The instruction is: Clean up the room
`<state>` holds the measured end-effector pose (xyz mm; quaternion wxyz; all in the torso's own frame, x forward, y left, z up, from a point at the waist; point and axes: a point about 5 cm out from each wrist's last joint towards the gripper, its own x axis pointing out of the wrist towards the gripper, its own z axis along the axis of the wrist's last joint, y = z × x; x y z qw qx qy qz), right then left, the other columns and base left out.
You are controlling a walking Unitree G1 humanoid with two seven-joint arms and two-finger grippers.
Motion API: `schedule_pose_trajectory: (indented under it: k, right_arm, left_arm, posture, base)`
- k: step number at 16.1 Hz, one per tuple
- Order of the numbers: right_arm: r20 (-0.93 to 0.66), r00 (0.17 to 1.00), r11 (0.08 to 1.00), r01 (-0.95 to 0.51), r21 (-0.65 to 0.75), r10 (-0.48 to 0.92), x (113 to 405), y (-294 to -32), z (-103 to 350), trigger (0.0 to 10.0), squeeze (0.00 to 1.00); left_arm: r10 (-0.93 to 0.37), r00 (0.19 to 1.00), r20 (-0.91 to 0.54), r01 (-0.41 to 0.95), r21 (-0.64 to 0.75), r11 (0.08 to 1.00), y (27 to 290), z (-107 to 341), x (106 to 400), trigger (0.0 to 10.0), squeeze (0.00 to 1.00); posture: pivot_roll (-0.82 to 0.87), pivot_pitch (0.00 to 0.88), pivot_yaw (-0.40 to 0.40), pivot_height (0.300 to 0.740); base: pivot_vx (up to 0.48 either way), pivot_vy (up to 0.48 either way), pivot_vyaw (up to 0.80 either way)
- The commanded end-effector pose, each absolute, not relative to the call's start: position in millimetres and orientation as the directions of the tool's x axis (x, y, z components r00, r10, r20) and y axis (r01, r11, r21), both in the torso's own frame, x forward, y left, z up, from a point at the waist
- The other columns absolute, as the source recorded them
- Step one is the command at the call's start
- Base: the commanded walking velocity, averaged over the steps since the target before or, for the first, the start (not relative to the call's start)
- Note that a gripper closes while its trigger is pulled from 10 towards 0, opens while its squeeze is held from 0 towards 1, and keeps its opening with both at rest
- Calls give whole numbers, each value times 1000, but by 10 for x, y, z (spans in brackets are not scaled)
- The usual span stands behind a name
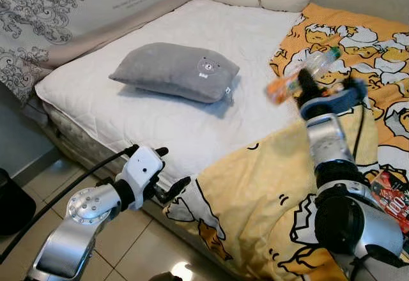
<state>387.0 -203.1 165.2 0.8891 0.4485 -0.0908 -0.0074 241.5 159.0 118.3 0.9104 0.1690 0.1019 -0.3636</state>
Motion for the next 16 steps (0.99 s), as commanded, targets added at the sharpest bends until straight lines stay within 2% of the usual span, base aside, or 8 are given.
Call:
schedule_pose_trajectory:
  k: [1,3,4,5,6,7,9,16]
  right_arm:
    - [211,973,554,-126,823,-91,3846,-2046,1686,0,0]
    - [248,965,538,-166,826,-84,3815,-2067,1694,0,0]
    - [213,974,604,-124,787,-79,3789,-2087,1644,0,0]
    - [184,980,650,-91,755,-77,3779,-2092,1615,1765,0]
    - [167,983,677,-71,733,-77,3772,-2094,1597,1765,0]
    - [136,987,759,-28,650,-81,3753,-2095,1569,10000,0]
    - [114,993,933,-34,358,-8,3446,-2000,1383,10000,0]
    - [38,998,892,-60,448,48,2896,-1753,1022,10000,0]
  left_arm:
    - [-616,725,-308,685,231,691,1612,1167,2426,10000,0]
    - [-616,727,-304,683,223,696,1601,1149,2426,10000,0]
    - [-613,731,-298,678,219,702,1582,1132,2428,10000,0]
    - [-610,736,-295,673,219,707,1577,1127,2429,10000,0]
    - [-607,739,-293,670,218,710,1575,1125,2428,10000,0]
    - [-596,750,-288,657,222,720,1577,1122,2425,10000,0]
    - [-495,835,-241,545,234,805,1606,1113,2401,10000,0]
    - [-346,919,-188,386,250,888,1706,1117,2418,10000,0]
  posture:
    - [-1,0,64,740]
    - [-9,0,70,740]
    - [-11,0,70,740]
    - [-11,0,69,740]
    - [-11,0,69,740]
    - [-8,0,65,740]
    - [1,0,44,740]
    - [-20,0,69,740]
  base:
    - [0,0,0]
    - [0,0,0]
    - [0,0,0]
    - [0,0,0]
    - [0,0,0]
    - [0,0,0]
    - [0,0,0]
    - [0,0,686]
